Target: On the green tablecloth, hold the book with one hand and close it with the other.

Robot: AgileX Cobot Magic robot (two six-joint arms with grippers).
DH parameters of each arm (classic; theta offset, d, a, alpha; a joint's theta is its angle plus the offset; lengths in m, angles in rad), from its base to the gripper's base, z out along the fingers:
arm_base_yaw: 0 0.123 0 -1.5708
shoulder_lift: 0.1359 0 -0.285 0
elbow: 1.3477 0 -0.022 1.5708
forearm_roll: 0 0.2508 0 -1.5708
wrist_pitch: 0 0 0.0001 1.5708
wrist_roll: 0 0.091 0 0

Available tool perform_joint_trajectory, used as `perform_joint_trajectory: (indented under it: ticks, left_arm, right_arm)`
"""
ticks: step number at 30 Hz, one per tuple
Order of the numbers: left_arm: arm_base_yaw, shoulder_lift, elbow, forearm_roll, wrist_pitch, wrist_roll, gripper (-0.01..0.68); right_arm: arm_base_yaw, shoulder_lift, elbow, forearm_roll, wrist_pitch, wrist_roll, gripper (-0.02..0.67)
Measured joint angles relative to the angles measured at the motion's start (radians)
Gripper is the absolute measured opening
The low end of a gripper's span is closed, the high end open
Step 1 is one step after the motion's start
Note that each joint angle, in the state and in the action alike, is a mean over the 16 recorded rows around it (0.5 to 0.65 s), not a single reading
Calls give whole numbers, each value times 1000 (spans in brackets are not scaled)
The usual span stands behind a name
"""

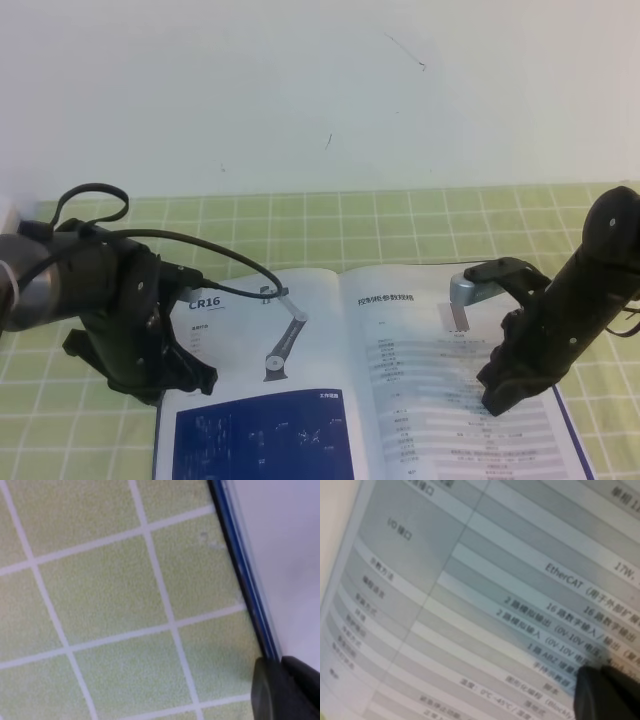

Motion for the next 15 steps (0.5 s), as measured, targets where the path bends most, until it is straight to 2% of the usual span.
perform_joint_trajectory:
  ticks: [15]
  left_arm:
    - [0, 10, -2, 1, -15, -7, -3]
  right_arm:
    - [0, 0, 0, 6, -8, -4, -3]
